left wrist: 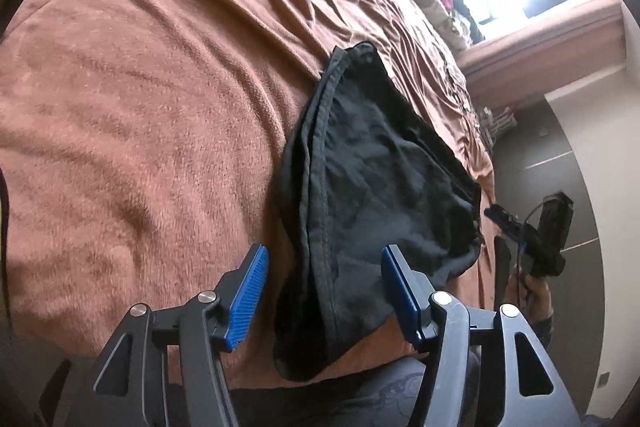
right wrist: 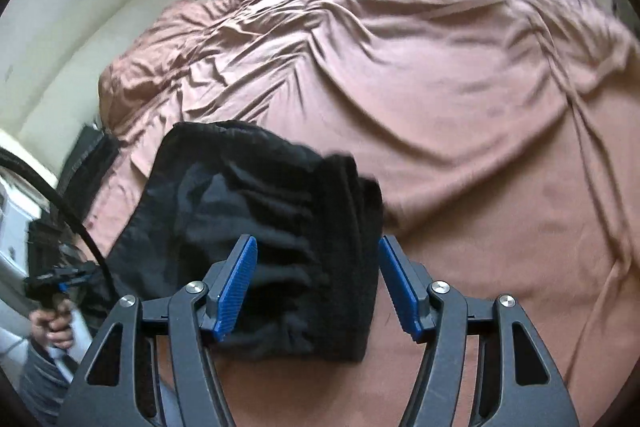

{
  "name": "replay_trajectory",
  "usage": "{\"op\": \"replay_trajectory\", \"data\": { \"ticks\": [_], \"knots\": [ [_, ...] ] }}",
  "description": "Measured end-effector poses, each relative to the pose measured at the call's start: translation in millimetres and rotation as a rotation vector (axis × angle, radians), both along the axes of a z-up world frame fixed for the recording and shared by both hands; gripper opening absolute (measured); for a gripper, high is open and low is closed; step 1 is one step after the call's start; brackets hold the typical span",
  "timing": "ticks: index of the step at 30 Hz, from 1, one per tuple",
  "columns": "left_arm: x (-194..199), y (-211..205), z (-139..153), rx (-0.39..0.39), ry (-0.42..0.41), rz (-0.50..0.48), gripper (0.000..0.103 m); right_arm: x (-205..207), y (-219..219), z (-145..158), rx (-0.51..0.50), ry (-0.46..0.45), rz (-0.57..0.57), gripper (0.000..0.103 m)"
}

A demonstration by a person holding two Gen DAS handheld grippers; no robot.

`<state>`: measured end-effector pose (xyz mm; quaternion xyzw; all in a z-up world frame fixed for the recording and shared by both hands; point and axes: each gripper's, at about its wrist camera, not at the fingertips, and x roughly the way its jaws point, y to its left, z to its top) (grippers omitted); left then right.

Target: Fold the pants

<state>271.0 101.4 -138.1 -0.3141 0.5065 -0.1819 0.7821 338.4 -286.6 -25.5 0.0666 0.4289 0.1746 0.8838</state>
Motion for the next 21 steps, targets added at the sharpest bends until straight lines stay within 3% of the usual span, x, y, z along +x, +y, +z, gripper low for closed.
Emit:
{"op": "replay_trajectory", "data": {
  "ticks": [8, 21],
  "knots": [
    [-18, -3, 10, 0.029, -0.058, 0.067, 0.061, 40, 50, 0, -0.172, -0.018, 0.131, 0.061],
    [-33, -4, 0, 0.021, -0.019, 0.219, 0.061, 81, 115, 0, -0.391, -0.046, 0.267, 0.061]
  ]
}}
